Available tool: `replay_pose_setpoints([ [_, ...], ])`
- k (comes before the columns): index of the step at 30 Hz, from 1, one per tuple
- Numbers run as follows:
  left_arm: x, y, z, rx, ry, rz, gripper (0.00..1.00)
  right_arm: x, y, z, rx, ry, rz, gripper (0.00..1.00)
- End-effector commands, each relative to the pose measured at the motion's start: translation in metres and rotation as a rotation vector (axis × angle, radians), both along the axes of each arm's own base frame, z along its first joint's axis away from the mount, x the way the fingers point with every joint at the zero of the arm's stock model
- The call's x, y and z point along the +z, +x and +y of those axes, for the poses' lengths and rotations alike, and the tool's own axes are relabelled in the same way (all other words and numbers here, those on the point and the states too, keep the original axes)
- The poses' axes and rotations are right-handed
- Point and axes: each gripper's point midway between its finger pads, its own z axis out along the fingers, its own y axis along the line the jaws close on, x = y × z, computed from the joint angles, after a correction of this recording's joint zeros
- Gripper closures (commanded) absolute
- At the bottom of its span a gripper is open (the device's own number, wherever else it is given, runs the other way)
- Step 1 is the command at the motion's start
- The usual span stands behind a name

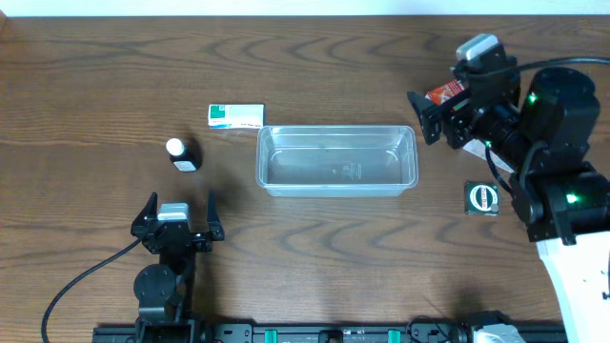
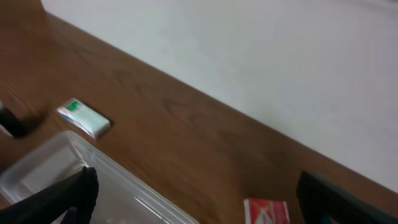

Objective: Pack container
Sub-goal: 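Reach the right gripper to the blue-white box and grasp it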

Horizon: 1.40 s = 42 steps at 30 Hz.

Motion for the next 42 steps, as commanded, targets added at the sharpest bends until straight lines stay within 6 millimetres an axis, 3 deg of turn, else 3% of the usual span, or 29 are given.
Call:
replay_pose_setpoints([
  [1, -0.018, -0.001, 0.004, 0.024, 0.021, 0.057, 0.02, 0.003, 0.007, -0.037, -0.152, -0.111, -0.02, 0.01],
  [10, -0.018, -0.001, 0.004, 0.024, 0.021, 0.057, 0.02, -0.069, -0.021, -0.115, -0.393, -0.056, 0.351, 0.01],
  [12, -0.018, -0.001, 0.004, 0.024, 0.021, 0.057, 0.02, -0.075, -0.024, -0.116, -0.4, 0.017, 0.395, 0.01],
  [19, -0.018, -0.001, 0.004, 0.024, 0.021, 0.057, 0.02, -0.069, -0.027, -0.087, -0.254, 0.155, 0.417, 0.01],
  [23, -0.018, -0.001, 0.004, 0.024, 0.021, 0.057, 0.02, -0.069, -0.024, -0.09, -0.279, 0.171, 0.421, 0.01],
  [25, -0.018, -0.001, 0.004, 0.024, 0.021, 0.056, 0.02, -0.074, -0.019, -0.101, -0.42, 0.267, 0.468, 0.01],
  [29, -0.018, -0.001, 0.004, 0.024, 0.021, 0.057, 0.02, -0.108, -0.028, -0.151, -1.015, 0.556, 0.613, 0.02],
  [32, -0.018, -0.001, 0.004, 0.024, 0.021, 0.057, 0.02, -0.13, -0.033, -0.172, -1.298, 0.692, 0.634, 0.04],
  [36, -0.018, -0.001, 0.004, 0.024, 0.021, 0.057, 0.02, -0.156, -0.028, -0.18, -1.489, 0.829, 0.665, 0.02],
  [42, -0.018, -0.001, 0.004, 0.024, 0.021, 0.057, 0.02, -0.189, -0.023, -0.183, -1.631, 0.885, 0.729, 0.01],
])
